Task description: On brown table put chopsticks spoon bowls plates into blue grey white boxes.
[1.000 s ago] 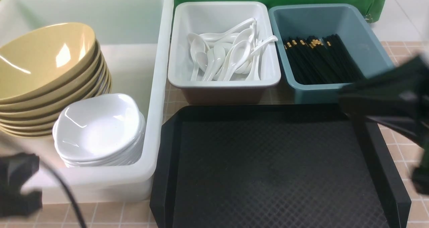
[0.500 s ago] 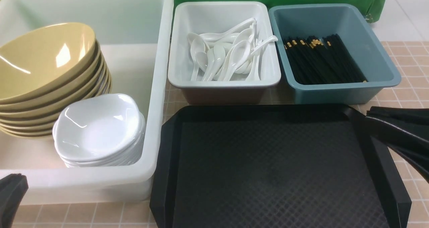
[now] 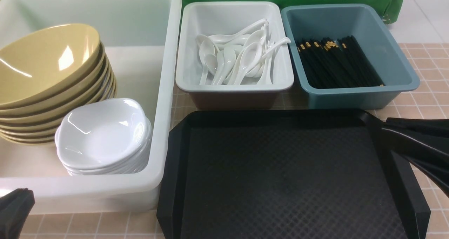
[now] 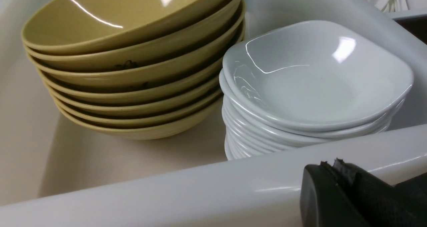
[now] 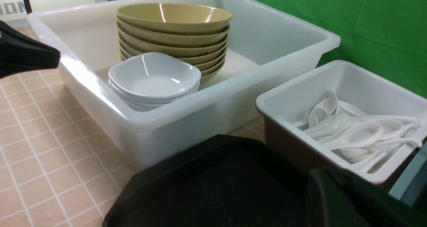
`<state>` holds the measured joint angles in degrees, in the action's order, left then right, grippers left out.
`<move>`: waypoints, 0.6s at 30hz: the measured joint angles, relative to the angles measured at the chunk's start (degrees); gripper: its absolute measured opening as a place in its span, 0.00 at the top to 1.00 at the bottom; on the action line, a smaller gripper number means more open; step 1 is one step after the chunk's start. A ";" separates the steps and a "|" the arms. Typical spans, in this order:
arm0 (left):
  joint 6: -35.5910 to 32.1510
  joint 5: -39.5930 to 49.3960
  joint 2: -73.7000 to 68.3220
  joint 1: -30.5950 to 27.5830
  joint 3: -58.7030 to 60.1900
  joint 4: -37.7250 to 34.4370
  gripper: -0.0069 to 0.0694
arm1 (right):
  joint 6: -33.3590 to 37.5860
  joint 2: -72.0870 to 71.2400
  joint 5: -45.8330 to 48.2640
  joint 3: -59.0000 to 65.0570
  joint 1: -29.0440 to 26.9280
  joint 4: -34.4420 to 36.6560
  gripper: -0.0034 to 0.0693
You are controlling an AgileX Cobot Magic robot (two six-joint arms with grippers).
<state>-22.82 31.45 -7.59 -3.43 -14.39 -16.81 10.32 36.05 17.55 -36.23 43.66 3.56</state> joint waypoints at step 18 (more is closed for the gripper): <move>-0.16 0.12 0.00 0.00 0.00 0.00 0.92 | -12.03 -35.50 -4.31 35.39 -42.51 -10.26 0.90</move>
<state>-22.98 31.57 -7.59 -3.43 -14.39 -16.81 -1.71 0.55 13.24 -0.85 1.15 -6.70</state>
